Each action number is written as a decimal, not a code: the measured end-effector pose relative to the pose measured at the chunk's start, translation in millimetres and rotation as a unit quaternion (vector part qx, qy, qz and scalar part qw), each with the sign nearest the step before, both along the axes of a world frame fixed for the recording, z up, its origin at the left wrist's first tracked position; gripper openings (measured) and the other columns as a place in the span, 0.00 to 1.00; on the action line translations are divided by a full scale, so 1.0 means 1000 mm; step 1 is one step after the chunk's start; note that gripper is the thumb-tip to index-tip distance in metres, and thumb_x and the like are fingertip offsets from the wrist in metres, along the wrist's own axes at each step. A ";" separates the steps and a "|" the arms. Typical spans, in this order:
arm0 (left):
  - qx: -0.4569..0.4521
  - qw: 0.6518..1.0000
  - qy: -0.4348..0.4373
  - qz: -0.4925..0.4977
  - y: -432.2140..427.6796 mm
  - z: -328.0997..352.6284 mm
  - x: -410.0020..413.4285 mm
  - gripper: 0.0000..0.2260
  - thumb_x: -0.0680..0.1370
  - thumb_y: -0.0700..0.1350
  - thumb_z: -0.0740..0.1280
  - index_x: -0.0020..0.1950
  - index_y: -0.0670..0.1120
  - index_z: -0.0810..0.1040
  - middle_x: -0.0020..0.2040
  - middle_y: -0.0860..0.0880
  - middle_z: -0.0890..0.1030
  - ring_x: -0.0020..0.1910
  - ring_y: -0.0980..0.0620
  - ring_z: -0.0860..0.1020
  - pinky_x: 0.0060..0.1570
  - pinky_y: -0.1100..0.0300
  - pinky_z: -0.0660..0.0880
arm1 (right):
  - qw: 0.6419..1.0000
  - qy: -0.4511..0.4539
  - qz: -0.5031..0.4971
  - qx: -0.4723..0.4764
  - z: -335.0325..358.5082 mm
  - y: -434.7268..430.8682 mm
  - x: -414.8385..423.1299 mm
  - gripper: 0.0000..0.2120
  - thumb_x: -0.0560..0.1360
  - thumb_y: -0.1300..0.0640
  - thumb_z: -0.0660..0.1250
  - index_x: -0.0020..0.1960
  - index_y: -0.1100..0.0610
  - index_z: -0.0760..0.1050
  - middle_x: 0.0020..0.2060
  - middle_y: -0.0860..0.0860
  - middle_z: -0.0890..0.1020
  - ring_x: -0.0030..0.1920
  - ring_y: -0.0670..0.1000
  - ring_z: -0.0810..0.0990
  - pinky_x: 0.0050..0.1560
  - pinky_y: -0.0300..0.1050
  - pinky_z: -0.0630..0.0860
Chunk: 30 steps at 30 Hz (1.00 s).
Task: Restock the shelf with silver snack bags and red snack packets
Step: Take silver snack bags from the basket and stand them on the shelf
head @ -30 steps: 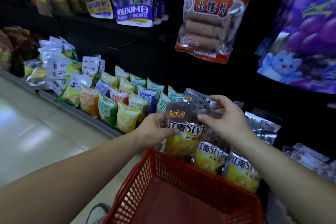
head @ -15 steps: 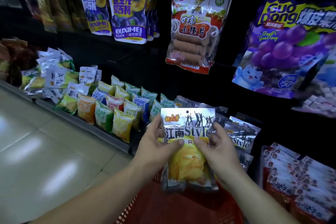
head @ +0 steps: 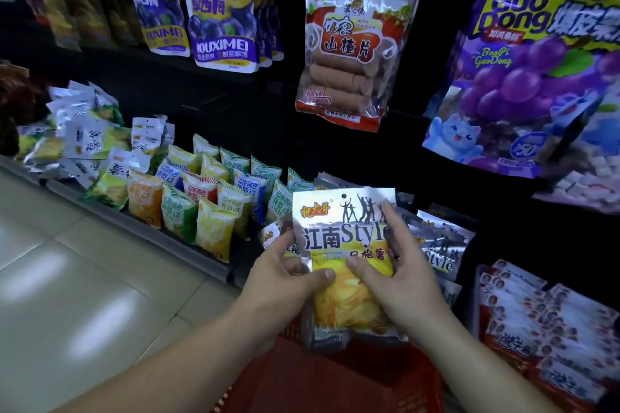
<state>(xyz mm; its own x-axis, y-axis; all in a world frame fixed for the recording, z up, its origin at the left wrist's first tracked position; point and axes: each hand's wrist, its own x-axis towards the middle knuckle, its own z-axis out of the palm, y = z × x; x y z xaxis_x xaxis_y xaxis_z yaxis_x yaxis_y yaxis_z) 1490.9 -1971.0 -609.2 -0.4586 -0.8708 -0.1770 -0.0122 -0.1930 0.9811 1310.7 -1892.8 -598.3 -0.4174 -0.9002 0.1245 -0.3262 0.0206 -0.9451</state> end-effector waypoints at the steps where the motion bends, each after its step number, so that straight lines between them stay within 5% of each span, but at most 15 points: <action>1: -0.002 1.000 -0.003 0.005 0.000 -0.002 0.000 0.32 0.71 0.46 0.81 0.71 0.57 0.72 0.51 0.36 0.83 0.51 0.36 0.84 0.54 0.35 0.81 | 1.000 -0.004 0.015 -0.002 -0.001 0.001 -0.001 0.40 0.77 0.54 0.74 0.75 0.25 0.57 0.69 0.22 0.62 0.61 0.16 0.59 0.54 0.19 0.66; 4: -0.030 0.999 -0.026 0.026 -0.004 -0.001 0.004 0.26 0.72 0.46 0.80 0.68 0.55 0.76 0.42 0.40 0.78 0.39 0.42 0.79 0.45 0.50 0.80 | 0.999 -0.018 0.029 0.004 0.000 0.003 -0.004 0.37 0.80 0.58 0.70 0.72 0.23 0.60 0.67 0.28 0.68 0.63 0.25 0.70 0.56 0.27 0.72; 6: -0.054 0.997 -0.029 0.045 -0.005 0.005 0.007 0.18 0.74 0.45 0.78 0.61 0.53 0.78 0.38 0.44 0.72 0.35 0.50 0.73 0.37 0.55 0.73 | 1.000 -0.023 0.002 0.000 -0.002 0.003 -0.010 0.36 0.78 0.60 0.72 0.70 0.25 0.65 0.51 0.36 0.77 0.51 0.41 0.82 0.50 0.37 0.77; 10: -0.069 0.994 -0.035 0.083 -0.008 0.014 0.009 0.11 0.75 0.46 0.78 0.53 0.48 0.79 0.42 0.44 0.79 0.36 0.53 0.76 0.35 0.59 0.76 | 0.999 -0.041 -0.008 -0.018 -0.004 -0.002 -0.014 0.31 0.76 0.61 0.75 0.69 0.33 0.70 0.38 0.42 0.78 0.42 0.50 0.82 0.47 0.43 0.79; 14: -0.045 0.996 -0.044 0.063 -0.011 0.017 0.005 0.12 0.75 0.43 0.78 0.53 0.45 0.77 0.39 0.48 0.80 0.34 0.54 0.79 0.36 0.53 0.80 | 0.996 -0.079 0.042 -0.002 0.000 -0.001 -0.009 0.34 0.76 0.61 0.75 0.72 0.34 0.68 0.55 0.36 0.77 0.54 0.32 0.80 0.48 0.30 0.79; 16: -0.053 0.995 -0.064 0.047 -0.012 0.015 0.001 0.15 0.75 0.43 0.77 0.56 0.46 0.76 0.40 0.52 0.79 0.32 0.59 0.78 0.35 0.57 0.79 | 0.996 -0.063 0.062 0.013 -0.001 -0.001 -0.007 0.36 0.76 0.61 0.75 0.72 0.30 0.67 0.68 0.35 0.71 0.66 0.29 0.69 0.62 0.34 0.74; 19: -0.221 0.956 -0.190 0.043 -0.019 0.005 0.000 0.35 0.75 0.51 0.77 0.76 0.55 0.64 0.66 0.58 0.72 0.57 0.68 0.75 0.58 0.55 0.79 | 0.998 -0.040 0.048 0.022 0.001 -0.003 -0.010 0.35 0.76 0.60 0.76 0.71 0.29 0.68 0.73 0.37 0.69 0.74 0.38 0.64 0.74 0.45 0.68; 21: -0.412 0.865 -0.286 0.021 -0.024 0.003 -0.001 0.37 0.77 0.57 0.72 0.81 0.58 0.58 0.79 0.57 0.60 0.76 0.58 0.62 0.71 0.54 0.68 | 0.996 -0.068 0.052 0.022 0.002 -0.004 -0.013 0.35 0.74 0.62 0.77 0.71 0.32 0.70 0.68 0.47 0.79 0.70 0.47 0.76 0.70 0.51 0.75; 23: -0.534 0.791 -0.297 -0.030 -0.025 0.005 -0.009 0.25 0.80 0.59 0.66 0.77 0.58 0.68 0.79 0.52 0.64 0.78 0.50 0.62 0.73 0.48 0.68 | 0.994 -0.081 0.073 0.017 0.005 -0.003 -0.013 0.34 0.74 0.63 0.77 0.70 0.34 0.72 0.55 0.52 0.85 0.59 0.52 0.84 0.61 0.46 0.80; 26: -0.544 0.792 -0.272 -0.058 -0.023 0.004 -0.020 0.18 0.79 0.54 0.66 0.68 0.54 0.78 0.67 0.52 0.79 0.66 0.50 0.76 0.63 0.44 0.76 | 0.996 -0.059 0.072 0.013 0.005 -0.005 -0.015 0.31 0.77 0.61 0.74 0.71 0.34 0.71 0.44 0.64 0.75 0.43 0.52 0.76 0.47 0.44 0.74; 30: -0.523 0.816 -0.246 -0.016 -0.025 0.009 -0.024 0.16 0.78 0.51 0.67 0.65 0.55 0.81 0.63 0.55 0.81 0.64 0.53 0.77 0.62 0.47 0.77 | 0.997 -0.052 0.054 0.022 0.009 -0.006 -0.017 0.28 0.80 0.62 0.70 0.73 0.37 0.68 0.40 0.58 0.71 0.39 0.50 0.71 0.41 0.41 0.70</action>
<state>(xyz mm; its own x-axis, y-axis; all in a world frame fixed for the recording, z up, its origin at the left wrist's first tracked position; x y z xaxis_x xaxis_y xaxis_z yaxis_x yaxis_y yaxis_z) 1466.8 -1995.6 -600.3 -0.5815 -0.6529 0.4853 -0.4424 0.7545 0.4848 1294.2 -1898.6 -589.7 -0.3255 -0.9444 0.0459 -0.2294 0.0318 -0.9728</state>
